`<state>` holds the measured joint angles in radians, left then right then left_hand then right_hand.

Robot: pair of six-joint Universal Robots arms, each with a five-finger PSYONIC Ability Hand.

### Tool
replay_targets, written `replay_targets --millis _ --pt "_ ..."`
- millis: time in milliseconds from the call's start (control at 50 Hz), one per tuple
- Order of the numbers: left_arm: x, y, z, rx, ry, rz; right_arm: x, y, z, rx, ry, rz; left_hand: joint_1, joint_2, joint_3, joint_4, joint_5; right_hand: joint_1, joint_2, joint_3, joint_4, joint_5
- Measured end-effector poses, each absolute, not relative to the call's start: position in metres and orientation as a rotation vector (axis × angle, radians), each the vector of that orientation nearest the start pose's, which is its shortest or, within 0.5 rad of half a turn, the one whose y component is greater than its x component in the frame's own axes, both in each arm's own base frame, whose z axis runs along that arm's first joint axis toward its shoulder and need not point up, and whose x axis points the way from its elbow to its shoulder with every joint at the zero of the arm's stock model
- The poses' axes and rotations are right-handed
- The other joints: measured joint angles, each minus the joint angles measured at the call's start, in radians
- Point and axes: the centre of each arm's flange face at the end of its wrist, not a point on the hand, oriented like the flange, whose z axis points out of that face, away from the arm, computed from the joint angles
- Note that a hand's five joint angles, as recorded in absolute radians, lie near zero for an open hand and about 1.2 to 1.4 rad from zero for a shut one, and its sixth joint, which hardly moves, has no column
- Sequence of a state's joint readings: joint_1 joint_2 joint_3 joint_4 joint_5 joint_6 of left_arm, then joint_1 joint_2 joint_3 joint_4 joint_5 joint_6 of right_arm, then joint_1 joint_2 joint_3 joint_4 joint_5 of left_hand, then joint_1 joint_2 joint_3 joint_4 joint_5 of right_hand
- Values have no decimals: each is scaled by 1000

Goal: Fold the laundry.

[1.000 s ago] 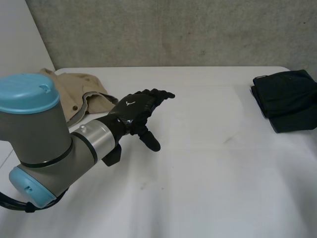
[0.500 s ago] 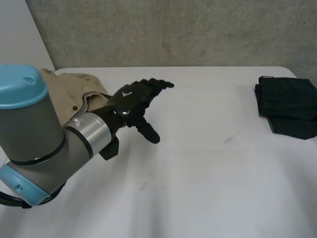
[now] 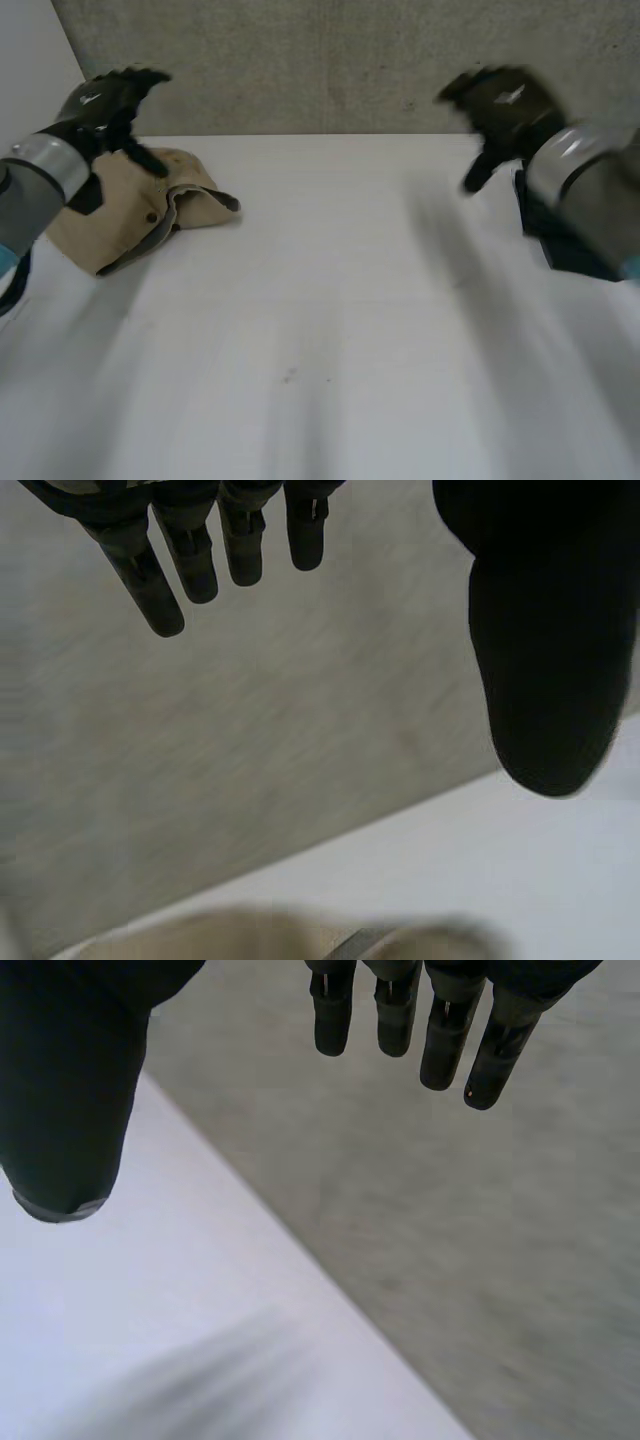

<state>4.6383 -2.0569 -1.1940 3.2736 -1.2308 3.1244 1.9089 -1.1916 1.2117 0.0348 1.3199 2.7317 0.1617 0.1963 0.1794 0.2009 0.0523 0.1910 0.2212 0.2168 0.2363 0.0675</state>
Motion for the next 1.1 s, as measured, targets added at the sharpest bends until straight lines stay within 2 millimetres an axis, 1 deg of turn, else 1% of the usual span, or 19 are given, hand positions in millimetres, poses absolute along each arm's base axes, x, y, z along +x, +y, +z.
replay_targets --millis 80,120,140,220,320,540,560,640,660,720,800,880,940,960,1000,1020,1040,1080,1100 --pt "-162 -440 221 535 2320 -2286 294 -275 248 -1147 1892 -1945 0 0 0 0 0 0 0 0 0 0" --pt "-156 -449 209 567 2301 -2243 296 -267 239 -1174 1895 -1917 0 0 0 0 0 0 0 0 0 0" --pt "-151 -459 192 616 2275 -2192 297 -257 226 -1213 1910 -1877 0 0 0 0 0 0 0 0 0 0" --pt "-148 -473 166 702 2248 -2131 294 -247 207 -1268 1951 -1818 0 0 0 0 0 0 0 0 0 0" --pt "-157 -481 143 801 2261 -2125 286 -240 189 -1306 2014 -1747 0 0 0 0 0 0 0 0 0 0" --pt "-194 -480 129 911 2308 -2187 276 -226 180 -1309 2056 -1697 17 13 11 8 6 0 0 0 0 0" --pt "-198 -480 127 916 2308 -2191 274 -224 179 -1307 2059 -1696 193 138 150 137 118 0 0 0 0 0" --pt "-206 -483 121 899 2297 -2193 270 -222 177 -1299 2069 -1698 397 334 347 315 290 0 0 0 0 0" --pt "-208 -484 119 884 2291 -2190 268 -222 176 -1294 2075 -1702 885 815 790 794 752 0 0 0 0 0" --pt "-215 -483 120 857 2276 -2187 265 -222 174 -1286 2086 -1706 973 934 913 926 875 0 0 0 0 0" --pt "-243 -466 137 833 2266 -2208 256 -228 174 -1257 2116 -1729 976 978 950 965 894 0 0 0 0 0" --pt "-274 -434 164 844 2307 -2273 247 -239 178 -1215 2155 -1771 976 981 957 974 894 0 0 0 0 0" --pt "-306 -394 189 847 2413 -2355 236 -252 185 -1158 2203 -1828 976 982 958 977 894 0 0 0 0 0" --pt "-320 -374 196 852 2484 -2384 231 -257 188 -1131 2224 -1855 976 983 961 982 894 0 0 0 0 0" --pt "-333 -356 200 857 2556 -2403 227 -262 191 -1106 2244 -1878 976 986 968 987 894 0 0 0 0 0" --pt "-351 -330 202 872 2668 -2413 221 -268 194 -1073 2271 -1908 928 921 926 932 860 0 0 0 0 0" --pt "-356 -322 203 878 2703 -2413 218 -270 195 -1056 2286 -1922 928 921 926 932 860 0 0 0 0 0" --pt "-375 -293 200 917 2828 -2394 210 -278 199 -1014 2322 -1955 728 733 747 731 702 0 0 0 0 0" --pt "-382 -283 199 940 2867 -2382 208 -280 200 -1001 2333 -1965 447 465 484 485 457 0 0 0 0 0"
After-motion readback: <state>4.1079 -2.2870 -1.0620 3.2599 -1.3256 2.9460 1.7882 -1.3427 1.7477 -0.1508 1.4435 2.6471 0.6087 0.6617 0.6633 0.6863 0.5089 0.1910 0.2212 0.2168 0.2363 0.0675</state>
